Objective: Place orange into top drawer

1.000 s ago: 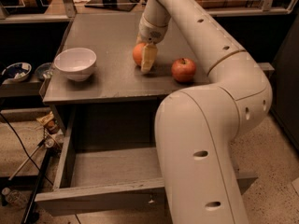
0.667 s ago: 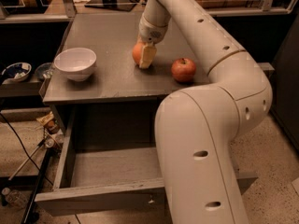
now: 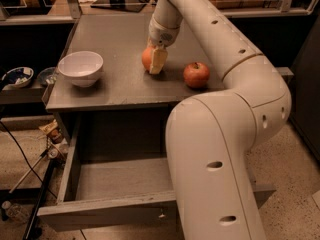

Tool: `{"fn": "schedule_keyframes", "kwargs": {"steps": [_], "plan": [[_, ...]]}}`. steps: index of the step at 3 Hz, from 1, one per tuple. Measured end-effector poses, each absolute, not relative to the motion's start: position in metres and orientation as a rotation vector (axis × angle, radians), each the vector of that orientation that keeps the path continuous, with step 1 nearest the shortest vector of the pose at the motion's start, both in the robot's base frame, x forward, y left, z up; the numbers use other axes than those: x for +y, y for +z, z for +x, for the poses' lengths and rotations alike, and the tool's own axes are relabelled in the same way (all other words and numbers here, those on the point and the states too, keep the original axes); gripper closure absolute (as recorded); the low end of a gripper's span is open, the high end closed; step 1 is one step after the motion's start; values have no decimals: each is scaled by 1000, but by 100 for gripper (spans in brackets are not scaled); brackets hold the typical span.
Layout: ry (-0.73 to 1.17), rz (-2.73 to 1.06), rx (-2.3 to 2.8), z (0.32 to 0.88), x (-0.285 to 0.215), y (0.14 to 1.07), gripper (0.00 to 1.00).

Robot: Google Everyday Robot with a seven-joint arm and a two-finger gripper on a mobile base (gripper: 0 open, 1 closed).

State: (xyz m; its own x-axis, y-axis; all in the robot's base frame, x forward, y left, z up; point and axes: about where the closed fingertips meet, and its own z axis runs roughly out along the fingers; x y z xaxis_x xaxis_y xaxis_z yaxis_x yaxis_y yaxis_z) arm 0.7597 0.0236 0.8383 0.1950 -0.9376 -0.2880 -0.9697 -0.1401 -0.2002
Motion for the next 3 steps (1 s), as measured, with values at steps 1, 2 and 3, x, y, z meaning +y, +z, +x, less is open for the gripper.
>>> {"fn": "schedule_keyframes", "kwargs": {"steps": [1,2,3], "plan": [[133,-2139,1796,760,24,838,100],[125,-2110,1800,764,24,841,100],[101,-2079,1788,766,21,858,100]]}}
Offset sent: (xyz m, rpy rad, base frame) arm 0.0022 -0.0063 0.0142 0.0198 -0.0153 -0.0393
